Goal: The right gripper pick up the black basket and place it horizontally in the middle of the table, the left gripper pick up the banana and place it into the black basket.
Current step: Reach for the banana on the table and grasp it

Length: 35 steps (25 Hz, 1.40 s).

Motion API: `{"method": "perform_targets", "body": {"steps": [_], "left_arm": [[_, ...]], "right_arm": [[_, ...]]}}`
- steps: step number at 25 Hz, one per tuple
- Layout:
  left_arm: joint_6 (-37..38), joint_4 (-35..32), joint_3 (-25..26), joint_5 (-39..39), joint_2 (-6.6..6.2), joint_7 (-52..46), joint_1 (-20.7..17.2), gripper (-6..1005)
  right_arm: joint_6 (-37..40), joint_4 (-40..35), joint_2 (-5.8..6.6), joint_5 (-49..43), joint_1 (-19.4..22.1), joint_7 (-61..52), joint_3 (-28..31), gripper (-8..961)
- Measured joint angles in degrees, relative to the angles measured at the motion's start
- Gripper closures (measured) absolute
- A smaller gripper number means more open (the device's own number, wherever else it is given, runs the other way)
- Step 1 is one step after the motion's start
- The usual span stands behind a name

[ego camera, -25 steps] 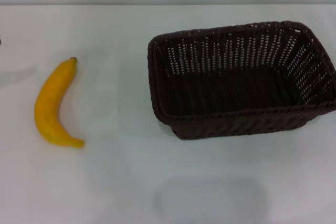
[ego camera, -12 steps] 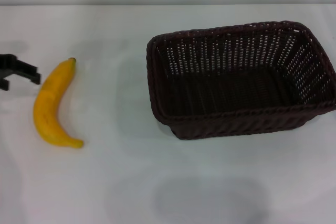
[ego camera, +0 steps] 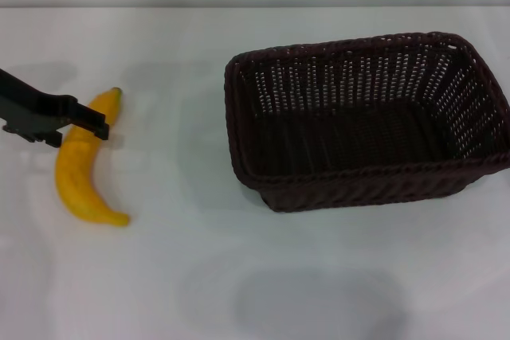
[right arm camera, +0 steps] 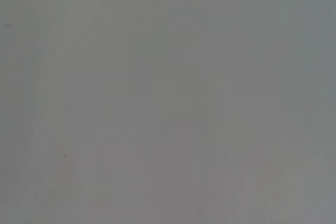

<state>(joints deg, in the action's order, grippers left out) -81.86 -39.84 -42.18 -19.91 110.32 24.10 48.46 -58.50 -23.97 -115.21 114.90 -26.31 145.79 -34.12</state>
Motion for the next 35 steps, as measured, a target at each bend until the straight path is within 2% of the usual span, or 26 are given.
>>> {"method": "perform_targets", "body": {"steps": [6,13,25,35], "left_arm": [[-1.02,1.56,-0.86,2.00,0.40,-1.43,1.95,154],[-1.43,3.09,-4.83,3.61,0.47,-2.52,3.89,157],[-1.30,3.83,-5.20,5.98,1.14,-3.04,4.67,162],[0.20,5.87,-5.26,9.72,1.83,-3.44,5.77,408]], "right_arm": [[0.09,-0.05,-0.01,1.39,-0.19,0.27,0.02,545],[0.14,0.09,-0.03,1.50,-0.38,0.46,0.02,544],[0.49,0.24,-0.10,1.48,-0.20,0.53,0.02,541],[0.89,0.94,-0.10,1.46,-0.37,0.58,0.02,539]]}}
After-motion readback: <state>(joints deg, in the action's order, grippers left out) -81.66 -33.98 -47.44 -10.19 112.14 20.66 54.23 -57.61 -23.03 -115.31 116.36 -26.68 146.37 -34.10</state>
